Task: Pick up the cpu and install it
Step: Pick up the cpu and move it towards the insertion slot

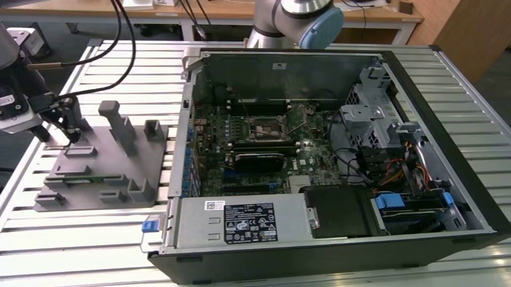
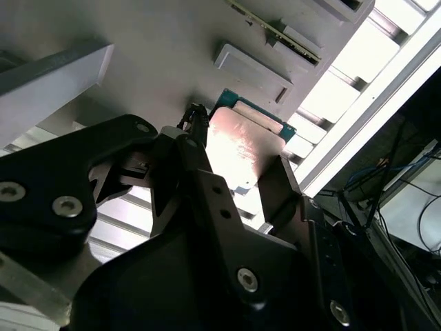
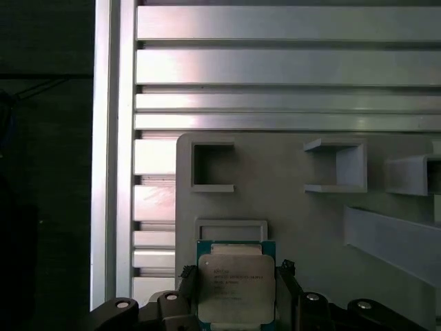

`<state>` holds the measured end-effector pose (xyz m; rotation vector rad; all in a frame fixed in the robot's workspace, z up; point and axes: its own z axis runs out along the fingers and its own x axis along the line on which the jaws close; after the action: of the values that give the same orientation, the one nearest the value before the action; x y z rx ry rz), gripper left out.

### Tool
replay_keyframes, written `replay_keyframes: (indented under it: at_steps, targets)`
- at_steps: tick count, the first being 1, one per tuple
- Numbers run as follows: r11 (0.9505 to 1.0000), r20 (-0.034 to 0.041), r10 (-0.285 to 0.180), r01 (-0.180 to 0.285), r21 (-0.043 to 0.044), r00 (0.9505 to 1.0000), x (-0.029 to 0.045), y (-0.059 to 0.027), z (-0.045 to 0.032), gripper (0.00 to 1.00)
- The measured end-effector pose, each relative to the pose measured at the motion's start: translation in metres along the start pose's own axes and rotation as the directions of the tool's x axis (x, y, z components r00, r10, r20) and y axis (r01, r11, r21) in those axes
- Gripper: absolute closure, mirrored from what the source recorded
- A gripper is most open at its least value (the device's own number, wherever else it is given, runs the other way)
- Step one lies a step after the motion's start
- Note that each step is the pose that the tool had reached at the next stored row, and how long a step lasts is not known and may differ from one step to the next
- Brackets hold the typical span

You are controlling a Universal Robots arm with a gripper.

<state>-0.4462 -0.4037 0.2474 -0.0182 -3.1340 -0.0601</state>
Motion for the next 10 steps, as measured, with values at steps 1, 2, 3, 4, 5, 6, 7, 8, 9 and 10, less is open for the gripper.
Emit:
replay_keyframes:
  at_steps: [1, 2, 3, 4, 5, 6, 7, 8, 9, 10]
  targets:
    - [1.0000, 0.0000, 0.000, 0.000, 0.0000, 1.0000, 0.0000, 0.0002, -0.0008, 0.46]
    - [1.0000, 0.0000, 0.000, 0.000, 0.0000, 1.0000, 0.0000, 0.0003, -0.0017, 0.46]
    - [1.0000, 0.0000, 0.000, 0.000, 0.0000, 1.0000, 0.0000, 0.0005, -0.0025, 0.46]
    - [1.0000, 0.0001, 0.000, 0.000, -0.0001, 1.0000, 0.0000, 0.0007, -0.0034, 0.46]
    - [1.0000, 0.0001, 0.000, 0.000, 0.0000, 1.0000, 0.0000, 0.0008, -0.0042, 0.46]
    - [1.0000, 0.0001, 0.000, 0.000, 0.0000, 1.0000, 0.0001, 0.0010, -0.0050, 0.46]
    - [1.0000, 0.0001, 0.000, 0.000, 0.0000, 1.0000, 0.0001, 0.0012, -0.0059, 0.46]
    - [1.0000, 0.0002, 0.000, 0.000, 0.0000, 1.0000, 0.0001, 0.0014, -0.0068, 0.46]
    - [1.0000, 0.0003, 0.000, 0.000, -0.0001, 1.0000, 0.0001, 0.0015, -0.0075, 0.46]
    - [1.0000, 0.0003, 0.000, 0.000, 0.0000, 1.0000, 0.0001, 0.0017, -0.0085, 0.46]
